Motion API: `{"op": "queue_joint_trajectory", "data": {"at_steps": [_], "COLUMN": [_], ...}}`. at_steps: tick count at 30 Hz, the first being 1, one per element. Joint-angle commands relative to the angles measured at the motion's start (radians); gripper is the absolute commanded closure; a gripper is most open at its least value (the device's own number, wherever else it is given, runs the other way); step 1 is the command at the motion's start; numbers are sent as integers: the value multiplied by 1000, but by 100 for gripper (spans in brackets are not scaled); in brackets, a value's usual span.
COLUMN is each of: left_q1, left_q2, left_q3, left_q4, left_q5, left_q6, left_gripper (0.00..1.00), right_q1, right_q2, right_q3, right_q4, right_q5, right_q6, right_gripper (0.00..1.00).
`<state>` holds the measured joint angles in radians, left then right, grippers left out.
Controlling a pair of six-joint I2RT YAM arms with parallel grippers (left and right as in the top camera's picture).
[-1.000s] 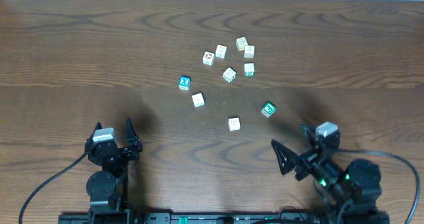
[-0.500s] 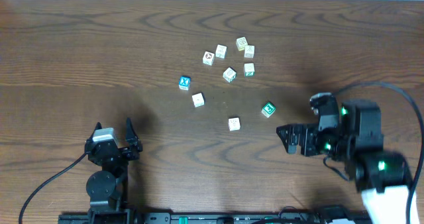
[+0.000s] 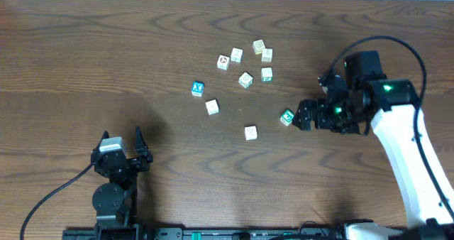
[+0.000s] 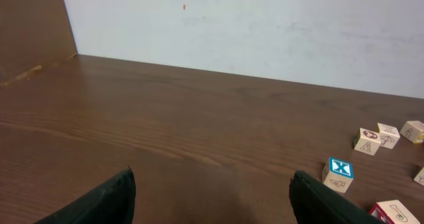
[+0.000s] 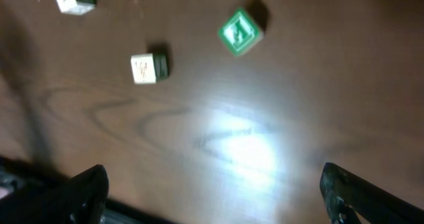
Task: Lift 3 blocks
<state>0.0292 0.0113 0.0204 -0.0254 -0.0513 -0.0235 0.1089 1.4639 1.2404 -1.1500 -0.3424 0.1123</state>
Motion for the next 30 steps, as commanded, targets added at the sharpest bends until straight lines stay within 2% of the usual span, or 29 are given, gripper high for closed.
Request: {"op": "queue_joint_trajectory", "data": {"at_steps": [1,7,13,16,30], "left_q1": [3,3,3,3,3], "left_q2": [0,0,0,0,0], "left_q3": [-16,-16,-16,-16,-16], "left_q4": [-45,-45,-45,-45,-45], "left_q5": [-9,-9,-9,-9,-9], "left_q6": [-1,-1,-1,-1,-1], "left_gripper": [25,25,25,25,25], "right_q1": [10,45,87,114,146], "right_q2": [24,41,99,158,412], "right_q3": [8,8,7,7,7], "right_q4": [67,197,190,193,297], "right_q5": [-16,111,121,134,161], "right_q6": [-84,-244,-270,-271,-240], "right_gripper": [1,1,1,23,31]}}
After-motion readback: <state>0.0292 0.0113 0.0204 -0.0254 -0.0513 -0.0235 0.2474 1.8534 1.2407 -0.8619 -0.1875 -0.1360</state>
